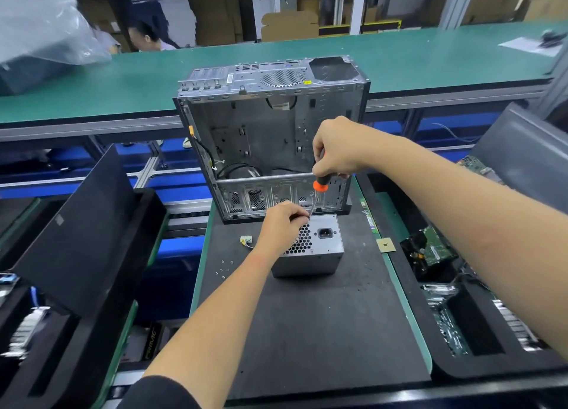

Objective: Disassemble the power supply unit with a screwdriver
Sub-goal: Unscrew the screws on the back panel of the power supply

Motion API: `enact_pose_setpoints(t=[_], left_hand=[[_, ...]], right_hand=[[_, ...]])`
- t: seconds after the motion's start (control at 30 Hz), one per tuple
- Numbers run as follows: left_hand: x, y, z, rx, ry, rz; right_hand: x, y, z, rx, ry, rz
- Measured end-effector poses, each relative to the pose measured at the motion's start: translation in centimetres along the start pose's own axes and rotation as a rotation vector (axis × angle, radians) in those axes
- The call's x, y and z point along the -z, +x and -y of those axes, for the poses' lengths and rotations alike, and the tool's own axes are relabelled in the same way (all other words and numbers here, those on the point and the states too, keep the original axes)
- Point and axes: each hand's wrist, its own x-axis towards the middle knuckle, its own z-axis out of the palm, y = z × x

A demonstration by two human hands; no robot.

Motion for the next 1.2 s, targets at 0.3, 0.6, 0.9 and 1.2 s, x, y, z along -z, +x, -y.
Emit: enact_pose_setpoints(t=[0.3, 0.6, 0.9, 1.2], left_hand=[[0.3, 0.4, -0.3, 0.061, -0.030, 0.022], [0.4, 0.7, -0.4, 0.025, 0.028, 0.038], [0.2, 0.0, -0.5, -0.020, 0.075, 0.024], [0.2, 0.1, -0.5, 0.002, 0.061, 0.026]], right_hand=[[-1.4, 1.6, 1.9, -0.069, -0.113, -0.054], [0.7, 1.7, 2.3, 0.198, -0.310, 0.288], [0.0, 1.6, 3.1, 0.063, -0.401, 0.234], [1.3, 1.7, 2.9, 0.383, -0.399, 0.254]])
